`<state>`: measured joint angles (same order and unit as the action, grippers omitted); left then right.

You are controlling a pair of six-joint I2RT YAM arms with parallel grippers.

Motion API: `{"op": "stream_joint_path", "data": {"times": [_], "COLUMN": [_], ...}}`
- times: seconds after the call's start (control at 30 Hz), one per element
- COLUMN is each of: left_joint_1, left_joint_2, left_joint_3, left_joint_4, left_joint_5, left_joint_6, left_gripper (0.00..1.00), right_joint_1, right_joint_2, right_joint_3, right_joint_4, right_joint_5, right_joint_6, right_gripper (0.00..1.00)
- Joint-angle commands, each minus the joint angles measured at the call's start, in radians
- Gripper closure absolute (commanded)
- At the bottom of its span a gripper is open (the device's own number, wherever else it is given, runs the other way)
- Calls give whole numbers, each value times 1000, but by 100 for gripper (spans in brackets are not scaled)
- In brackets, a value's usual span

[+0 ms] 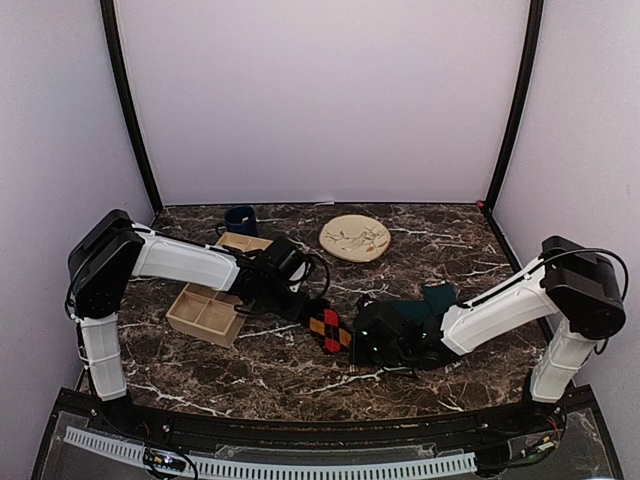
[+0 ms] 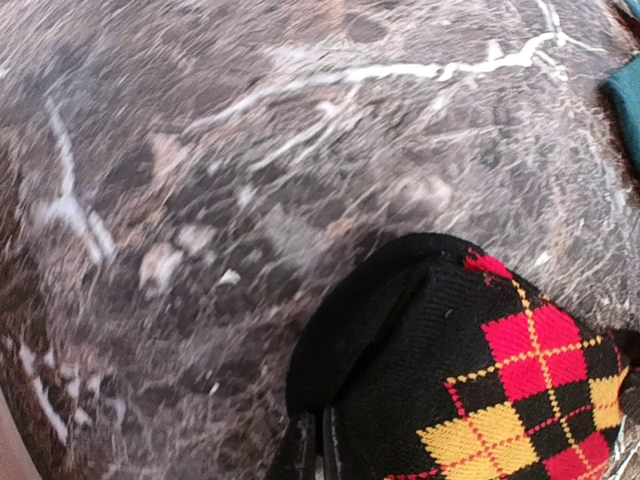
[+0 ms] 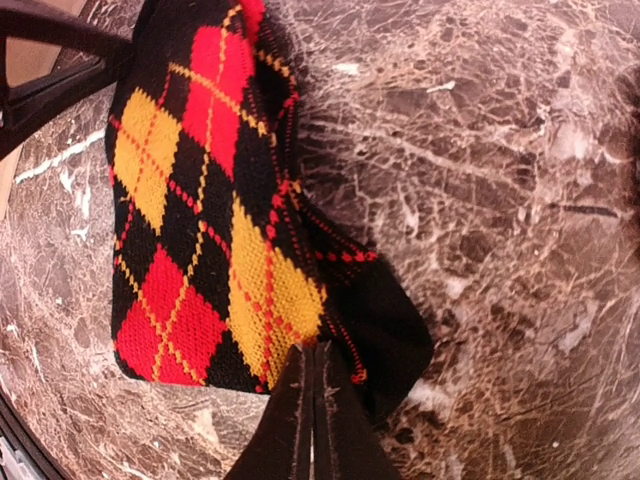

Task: Roll the socks
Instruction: Rotate the sock at the center of the board.

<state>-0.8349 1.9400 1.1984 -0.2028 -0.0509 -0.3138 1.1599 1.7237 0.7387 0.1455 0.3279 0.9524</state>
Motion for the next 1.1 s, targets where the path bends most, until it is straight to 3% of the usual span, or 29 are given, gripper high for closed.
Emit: {"op": "stream_joint_path", "data": {"times": [0.0, 0.57, 0.8, 1.0, 1.07], "left_joint_1": [5, 18, 23, 23, 23], "left_joint_2": [21, 123, 60, -68, -110], "left_joint_3": [54, 226, 248, 179, 142], "left_joint_4": [-5, -21, -32, 23, 41], "left_joint_5": [58, 126, 120, 120, 121], "left_joint_6": [63, 166, 169, 152, 144], "left_gripper": [94, 94, 80, 63, 62], "right_joint_1": [37, 133, 133, 126, 118], "right_joint_2": [-3, -42, -174, -234, -239], "right_joint_3": [21, 126, 105, 119, 121], "right_joint_4": [-66, -157, -147, -185, -204], "right_joint_5": [-25, 72, 149, 197, 196], "right_joint_6": [27, 21, -91, -236, -260], "right_gripper": [99, 94, 84, 63, 61]}}
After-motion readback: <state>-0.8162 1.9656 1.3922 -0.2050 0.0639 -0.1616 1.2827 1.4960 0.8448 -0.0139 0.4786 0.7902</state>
